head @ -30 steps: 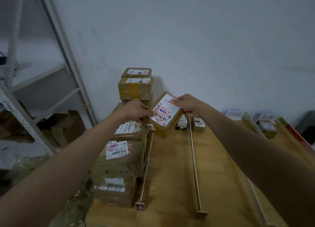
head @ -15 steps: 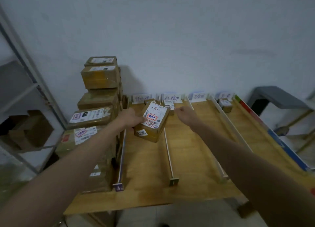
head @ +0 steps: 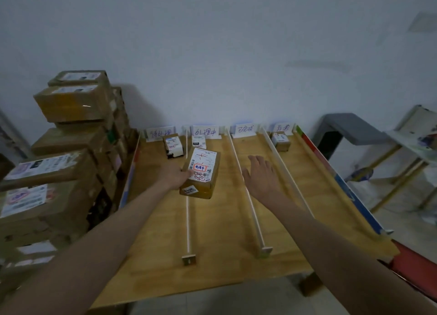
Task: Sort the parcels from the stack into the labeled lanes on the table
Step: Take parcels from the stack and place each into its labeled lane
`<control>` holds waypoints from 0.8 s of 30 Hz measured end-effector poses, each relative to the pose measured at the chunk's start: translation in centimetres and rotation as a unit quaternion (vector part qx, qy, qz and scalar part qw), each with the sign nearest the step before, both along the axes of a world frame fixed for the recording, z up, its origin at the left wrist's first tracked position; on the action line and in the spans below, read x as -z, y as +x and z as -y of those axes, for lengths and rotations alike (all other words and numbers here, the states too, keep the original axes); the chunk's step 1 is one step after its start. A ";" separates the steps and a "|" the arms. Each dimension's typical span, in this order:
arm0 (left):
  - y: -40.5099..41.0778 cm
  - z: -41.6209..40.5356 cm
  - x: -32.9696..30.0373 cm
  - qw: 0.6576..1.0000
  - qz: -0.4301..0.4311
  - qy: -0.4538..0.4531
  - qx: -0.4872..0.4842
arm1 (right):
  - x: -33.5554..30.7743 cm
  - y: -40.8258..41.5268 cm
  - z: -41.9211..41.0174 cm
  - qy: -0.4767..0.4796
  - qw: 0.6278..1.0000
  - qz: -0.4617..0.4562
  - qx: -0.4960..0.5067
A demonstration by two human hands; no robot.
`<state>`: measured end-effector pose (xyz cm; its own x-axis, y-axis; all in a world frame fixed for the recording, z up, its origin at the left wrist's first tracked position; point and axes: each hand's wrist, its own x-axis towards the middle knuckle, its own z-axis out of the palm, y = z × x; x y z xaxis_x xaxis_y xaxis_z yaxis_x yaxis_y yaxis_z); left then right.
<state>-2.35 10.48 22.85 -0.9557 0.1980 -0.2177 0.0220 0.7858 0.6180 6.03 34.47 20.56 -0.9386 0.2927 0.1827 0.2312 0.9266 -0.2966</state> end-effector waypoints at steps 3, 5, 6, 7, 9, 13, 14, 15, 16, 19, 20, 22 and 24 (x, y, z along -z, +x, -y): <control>-0.1 -4.3 1.3 1.000 0.010 0.001 -0.024 | 0.7 -0.3 -4.3 0.028 0.999 0.014 -0.022; -0.1 -6.7 2.3 0.999 0.008 0.002 -0.044 | 1.2 -0.7 -7.1 0.054 0.997 0.027 -0.038; -0.1 -7.8 2.8 0.999 0.006 -0.004 -0.052 | 1.4 -0.9 -8.3 0.062 0.997 0.032 -0.044; -0.1 -8.7 3.1 0.998 0.006 -0.012 -0.058 | 1.6 -1.2 -9.5 0.062 0.996 0.037 -0.047; -0.3 -10.3 3.8 0.998 0.013 -0.019 -0.066 | 1.9 -1.9 -11.3 0.048 0.997 0.044 -0.043; -2.0 -12.6 4.6 0.995 0.022 -0.029 -0.090 | 2.3 -4.0 -14.0 0.032 0.997 0.045 -0.045; -2.5 -13.0 4.7 0.994 0.020 -0.037 -0.097 | 2.4 -4.7 -14.6 0.028 0.997 0.046 -0.049; -3.1 -13.4 4.9 0.994 0.020 -0.043 -0.103 | 2.5 -5.3 -15.2 0.025 0.997 0.047 -0.052; -3.7 -13.8 5.2 0.993 0.022 -0.047 -0.109 | 2.6 -6.0 -15.7 0.022 0.997 0.047 -0.054; -6.3 -14.9 6.1 0.991 0.031 -0.047 -0.120 | 2.8 -8.5 -16.9 0.014 0.997 0.052 -0.056; -7.3 -15.3 6.5 0.991 0.029 -0.049 -0.121 | 3.0 -9.5 -17.2 0.014 0.997 0.053 -0.057; -9.5 -16.1 7.2 0.991 0.026 -0.045 -0.124 | 3.5 -11.6 -18.0 0.013 0.997 0.056 -0.059; -12.0 -16.9 8.1 0.991 0.027 -0.034 -0.126 | 4.2 -13.9 -18.7 0.007 0.997 0.060 -0.057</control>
<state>-14.37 27.34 14.78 -0.9596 -0.0625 -0.2743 -0.2118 0.8021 0.5584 -7.89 53.19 16.31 -0.9808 0.1814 0.0713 0.1574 0.9529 -0.2593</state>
